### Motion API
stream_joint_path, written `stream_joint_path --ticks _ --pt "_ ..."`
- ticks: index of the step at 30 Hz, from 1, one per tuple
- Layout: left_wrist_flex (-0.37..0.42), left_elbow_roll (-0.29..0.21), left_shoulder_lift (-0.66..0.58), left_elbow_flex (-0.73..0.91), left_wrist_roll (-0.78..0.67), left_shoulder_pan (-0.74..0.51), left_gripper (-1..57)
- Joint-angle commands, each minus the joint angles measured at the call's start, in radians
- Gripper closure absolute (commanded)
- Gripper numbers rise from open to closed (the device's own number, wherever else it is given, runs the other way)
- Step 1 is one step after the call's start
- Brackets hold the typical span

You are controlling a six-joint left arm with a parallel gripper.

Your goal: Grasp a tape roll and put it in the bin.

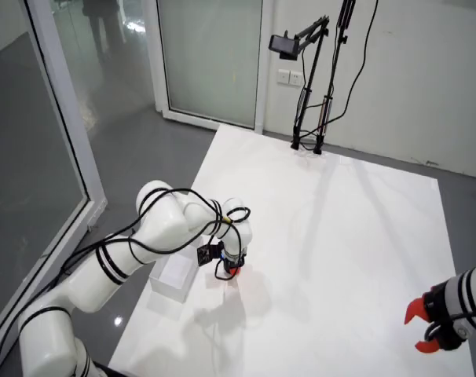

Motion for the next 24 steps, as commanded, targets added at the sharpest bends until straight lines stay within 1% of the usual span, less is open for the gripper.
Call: stream_joint_path --ticks 1,9,13,17,19,24 --pt "0.006 -0.003 0.006 -0.006 0.003 0.003 49.1" --pt "0.018 -0.008 0.006 -0.006 0.003 -0.001 57.1" --pt "0.026 -0.022 0.009 -0.013 0.003 -0.008 57.1" --pt "0.05 -0.034 0.037 -0.064 0.004 -0.024 57.1" --pt "0.07 -0.034 0.04 -0.087 0.006 -0.037 57.1" --pt "0.155 -0.031 0.04 -0.158 0.044 -0.047 57.1"
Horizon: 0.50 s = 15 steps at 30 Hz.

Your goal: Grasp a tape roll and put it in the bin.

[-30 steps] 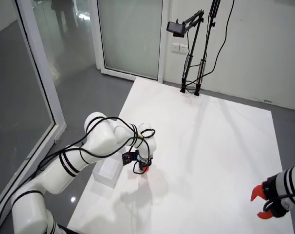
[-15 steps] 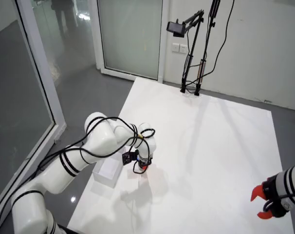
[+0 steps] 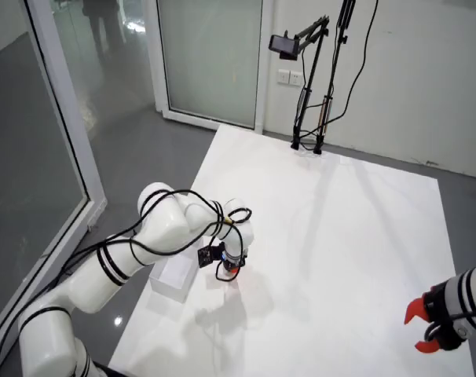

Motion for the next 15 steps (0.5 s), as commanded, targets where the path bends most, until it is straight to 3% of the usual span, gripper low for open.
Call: stream_joint_path --ticks 1,8,15 --pt "0.143 -0.016 0.026 -0.147 0.049 -0.041 57.1" --pt "0.244 -0.01 0.008 -0.23 0.105 -0.04 57.0" --pt "0.341 0.033 -0.128 -0.184 0.129 -0.02 57.0"
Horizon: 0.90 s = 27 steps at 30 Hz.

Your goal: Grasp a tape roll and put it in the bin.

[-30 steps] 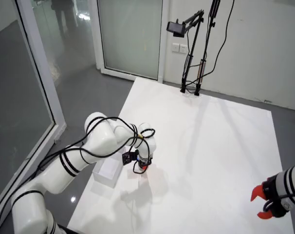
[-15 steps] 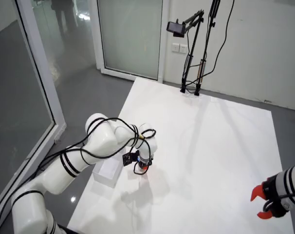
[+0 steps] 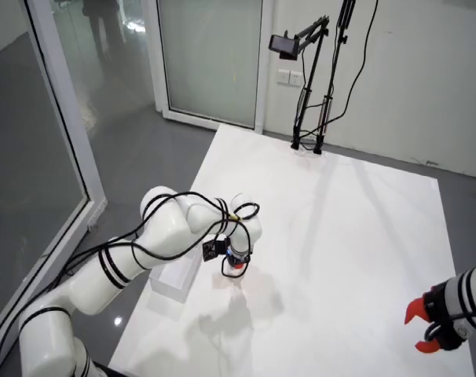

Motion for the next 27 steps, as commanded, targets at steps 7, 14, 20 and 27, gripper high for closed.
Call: stream_joint_path --ticks 7,14,20,27 --pt "0.224 0.052 -0.403 0.203 0.067 0.058 57.0" --pt "0.224 0.021 -0.684 0.556 0.013 0.132 57.0" --pt "0.246 0.001 -0.723 0.608 0.032 0.159 57.0" --pt "0.247 -0.02 -0.705 0.611 0.017 0.181 57.2"
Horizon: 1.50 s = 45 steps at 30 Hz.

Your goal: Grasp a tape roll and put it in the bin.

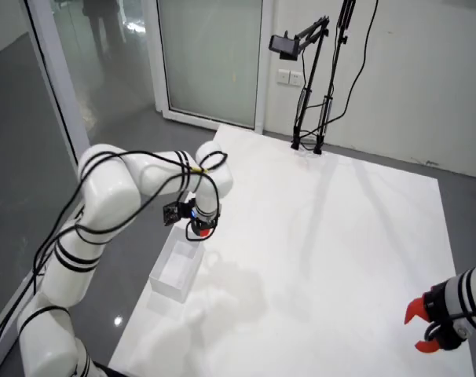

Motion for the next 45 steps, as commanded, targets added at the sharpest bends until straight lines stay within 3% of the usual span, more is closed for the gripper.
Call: stream_joint_path --ticks 1,6,25,43,45 --pt "0.047 -0.051 -0.207 0.254 -0.024 0.098 57.2" --pt "0.008 -0.077 -0.129 0.254 -0.023 0.104 57.2" --pt "-0.108 -0.085 0.08 0.254 -0.053 0.118 57.2" --pt "-0.193 -0.011 0.091 0.252 -0.101 0.152 57.2" --pt "-0.217 -0.004 0.091 0.251 -0.101 0.15 52.7"
